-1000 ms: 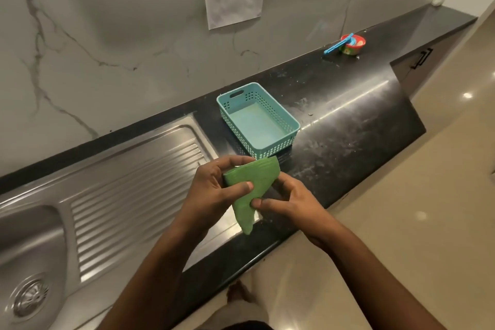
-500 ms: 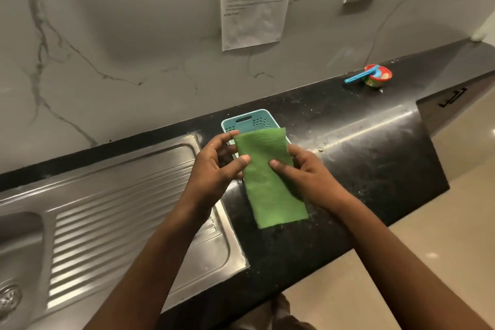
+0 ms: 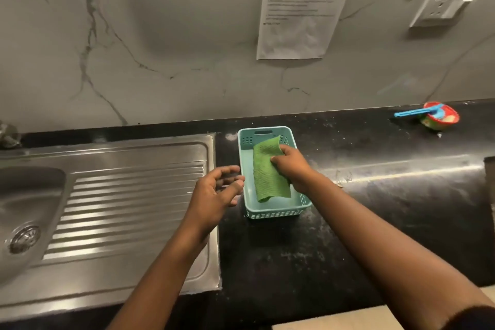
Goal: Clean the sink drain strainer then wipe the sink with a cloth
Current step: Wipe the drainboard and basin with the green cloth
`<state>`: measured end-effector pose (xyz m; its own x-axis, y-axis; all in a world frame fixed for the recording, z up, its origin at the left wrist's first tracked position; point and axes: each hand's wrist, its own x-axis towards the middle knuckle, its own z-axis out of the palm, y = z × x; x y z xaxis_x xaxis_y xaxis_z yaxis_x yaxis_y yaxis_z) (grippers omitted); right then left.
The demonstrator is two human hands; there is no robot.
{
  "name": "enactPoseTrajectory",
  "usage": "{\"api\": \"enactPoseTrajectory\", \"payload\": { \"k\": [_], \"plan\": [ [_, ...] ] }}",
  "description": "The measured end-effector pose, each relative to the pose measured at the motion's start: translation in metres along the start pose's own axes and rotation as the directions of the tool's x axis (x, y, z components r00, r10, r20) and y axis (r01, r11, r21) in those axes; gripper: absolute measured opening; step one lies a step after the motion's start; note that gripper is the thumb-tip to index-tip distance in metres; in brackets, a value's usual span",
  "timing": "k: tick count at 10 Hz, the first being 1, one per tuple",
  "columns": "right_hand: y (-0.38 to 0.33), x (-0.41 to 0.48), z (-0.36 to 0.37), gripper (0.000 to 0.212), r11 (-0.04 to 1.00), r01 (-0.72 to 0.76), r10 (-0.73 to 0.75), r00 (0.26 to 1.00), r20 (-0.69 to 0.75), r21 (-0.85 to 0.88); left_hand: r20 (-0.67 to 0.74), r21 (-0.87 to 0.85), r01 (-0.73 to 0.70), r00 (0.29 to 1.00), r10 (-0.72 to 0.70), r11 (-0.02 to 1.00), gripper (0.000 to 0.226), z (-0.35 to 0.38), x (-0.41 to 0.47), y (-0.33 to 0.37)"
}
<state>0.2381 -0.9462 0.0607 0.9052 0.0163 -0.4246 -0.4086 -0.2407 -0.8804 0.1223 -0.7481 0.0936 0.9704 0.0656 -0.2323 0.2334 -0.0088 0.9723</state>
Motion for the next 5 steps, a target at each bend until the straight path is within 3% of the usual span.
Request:
{"api": "enactPoseTrajectory", "payload": {
  "k": [3,4,5],
  "plan": [
    [0.035,0.03,0.017,0.039,0.977,-0.08,0.081,0.997,-0.001,-0.197,-0.088,0.017,0.013,0.996,-0.012,1.0,0.019,-0.001,-0.023,-0.011],
    [0.042,0.035,0.011,0.059,0.963,-0.054,0.047,0.998,-0.034,-0.264,-0.123,0.021,0.023,0.992,-0.02,1.0,0.019,-0.003,-0.027,-0.014],
    [0.038,0.028,0.008,0.061,0.938,0.041,-0.058,0.998,-0.039,-0.345,-0.134,0.033,0.041,0.99,-0.036,0.999,0.018,-0.001,-0.03,-0.017]
  ]
}}
